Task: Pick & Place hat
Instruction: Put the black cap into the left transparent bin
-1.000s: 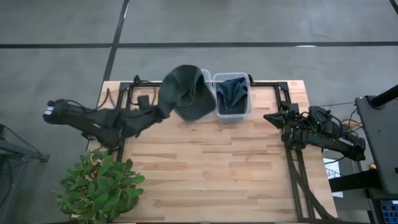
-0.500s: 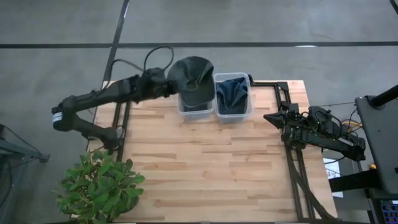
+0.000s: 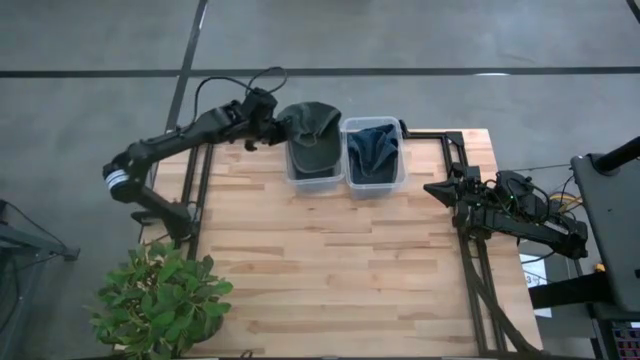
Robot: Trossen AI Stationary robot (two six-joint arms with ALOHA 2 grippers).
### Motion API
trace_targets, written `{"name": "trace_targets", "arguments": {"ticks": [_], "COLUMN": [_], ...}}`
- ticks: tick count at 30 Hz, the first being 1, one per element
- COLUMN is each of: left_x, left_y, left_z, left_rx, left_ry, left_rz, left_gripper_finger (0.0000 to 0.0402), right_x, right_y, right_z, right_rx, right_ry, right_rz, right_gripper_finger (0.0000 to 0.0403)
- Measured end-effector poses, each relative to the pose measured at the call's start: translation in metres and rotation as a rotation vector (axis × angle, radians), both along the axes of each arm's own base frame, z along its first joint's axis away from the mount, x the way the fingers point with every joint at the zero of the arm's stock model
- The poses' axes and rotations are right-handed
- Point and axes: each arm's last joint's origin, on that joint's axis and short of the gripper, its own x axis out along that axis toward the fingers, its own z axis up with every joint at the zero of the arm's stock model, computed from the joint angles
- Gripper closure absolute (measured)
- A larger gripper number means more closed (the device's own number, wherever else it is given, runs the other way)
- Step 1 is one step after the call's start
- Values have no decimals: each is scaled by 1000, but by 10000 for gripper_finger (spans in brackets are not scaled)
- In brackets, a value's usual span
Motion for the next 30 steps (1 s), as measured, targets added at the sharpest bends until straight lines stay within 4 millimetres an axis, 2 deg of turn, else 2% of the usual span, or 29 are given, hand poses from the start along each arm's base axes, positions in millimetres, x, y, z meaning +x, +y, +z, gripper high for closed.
{"name": "trace_targets", "arguments": {"ticks": [7,12,14,19,30], "left_x": [11,15,16,17,15], "left_y": [6,10,11,11,11], "left_z": [-21,-29,-31,-32,-31], "left_rx": [-83,-115,-126,-126,-101], "left_ry": [47,55,57,60,70], "left_rz": [-39,-46,-42,-45,-60], "left_gripper_finger": [388,387,376,340,332], "right_x": [0,0,0,0,0], "right_y": [0,0,0,0,0], "right_z": [0,0,0,0,0], "right_rx": [0,0,0,1,1], "right_ry": [0,0,0,-1,-1], "right_rz": [0,0,0,0,0], "right_gripper_finger": [394,394,394,394,394]}}
